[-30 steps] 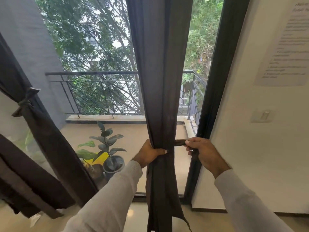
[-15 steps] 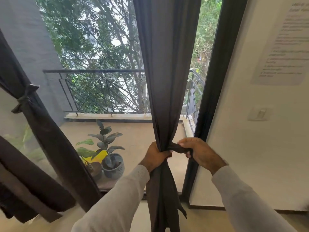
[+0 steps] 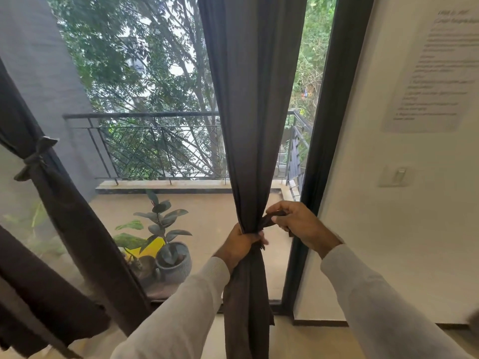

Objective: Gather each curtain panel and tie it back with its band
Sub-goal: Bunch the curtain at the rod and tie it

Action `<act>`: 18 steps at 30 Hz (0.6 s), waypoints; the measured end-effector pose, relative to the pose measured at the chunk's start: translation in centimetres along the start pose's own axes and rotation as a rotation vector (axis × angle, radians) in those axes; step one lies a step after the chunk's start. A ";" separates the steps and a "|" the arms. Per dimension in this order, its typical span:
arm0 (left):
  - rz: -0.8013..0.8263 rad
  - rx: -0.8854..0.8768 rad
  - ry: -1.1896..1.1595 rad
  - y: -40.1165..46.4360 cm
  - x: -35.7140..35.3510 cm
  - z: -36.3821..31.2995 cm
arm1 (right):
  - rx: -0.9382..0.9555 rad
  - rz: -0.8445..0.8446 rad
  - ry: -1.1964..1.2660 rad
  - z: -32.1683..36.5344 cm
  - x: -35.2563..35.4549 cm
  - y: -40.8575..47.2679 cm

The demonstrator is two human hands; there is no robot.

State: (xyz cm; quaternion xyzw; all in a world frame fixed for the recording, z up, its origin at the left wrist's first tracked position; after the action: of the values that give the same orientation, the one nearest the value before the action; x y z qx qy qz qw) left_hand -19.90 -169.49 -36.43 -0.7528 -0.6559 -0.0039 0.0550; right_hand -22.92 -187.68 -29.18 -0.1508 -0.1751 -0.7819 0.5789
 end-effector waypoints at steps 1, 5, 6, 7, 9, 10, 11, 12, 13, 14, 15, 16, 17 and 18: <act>-0.010 -0.019 0.029 0.2 -0.1 0.1 | 0.024 0.022 0.013 0.6 -0.1 0.0; -0.075 -0.253 0.318 1.2 -0.6 0.0 | 0.096 0.138 -0.059 2.6 -1.2 -0.2; -0.110 -0.317 0.469 1.5 -0.6 -0.2 | 0.125 0.103 -0.131 2.8 -1.3 -0.1; -0.151 -0.369 0.639 1.8 -0.4 -0.3 | 0.156 0.051 -0.193 3.1 -1.3 0.0; -0.164 -0.426 0.850 1.6 -0.1 -1.0 | 0.206 -0.061 -0.285 3.8 -0.7 0.3; -0.148 -0.430 0.858 1.4 0.1 -1.4 | 0.223 -0.094 -0.318 3.9 -0.4 0.6; -0.114 -0.414 0.805 1.3 0.2 -1.6 | 0.236 -0.113 -0.340 4.0 -0.2 0.8; -0.055 -0.369 0.697 1.0 0.5 -1.9 | 0.240 -0.127 -0.346 4.0 0.0 1.1; 0.007 -0.303 0.547 0.8 0.8 -2.1 | 0.241 -0.132 -0.338 4.0 0.3 1.3; 0.061 -0.225 0.394 0.5 1.1 -2.3 | 0.232 -0.129 -0.320 4.1 0.5 1.5; 0.097 -0.163 0.249 0.1 1.4 -2.5 | 0.214 -0.117 -0.309 4.1 0.7 1.6; 0.111 -0.127 0.139 -0.3 1.9 -2.9 | 0.204 -0.101 -0.305 4.1 0.8 1.8; 0.109 -0.108 0.055 -0.6 2.3 -3.2 | 0.202 -0.081 -0.312 4.3 0.8 2.0; 0.098 -0.091 -0.002 -0.8 2.9 -3.5 | 0.206 -0.064 -0.321 4.4 0.7 2.1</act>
State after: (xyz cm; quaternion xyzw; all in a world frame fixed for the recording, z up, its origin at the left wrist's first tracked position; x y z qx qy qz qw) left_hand -20.09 -166.86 -32.64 -0.7858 -0.6174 -0.0304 0.0204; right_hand -20.96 -186.92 -24.71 -0.2080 -0.3489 -0.7438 0.5308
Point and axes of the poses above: each hand's wrist, its own y-axis towards the middle knuckle, its own x-axis out of the back of the hand, z = x × y, the point moved 3 cm from there along y, towards the middle knuckle, and after that the axes turned 13 degrees about -z, right-handed, at the moved point
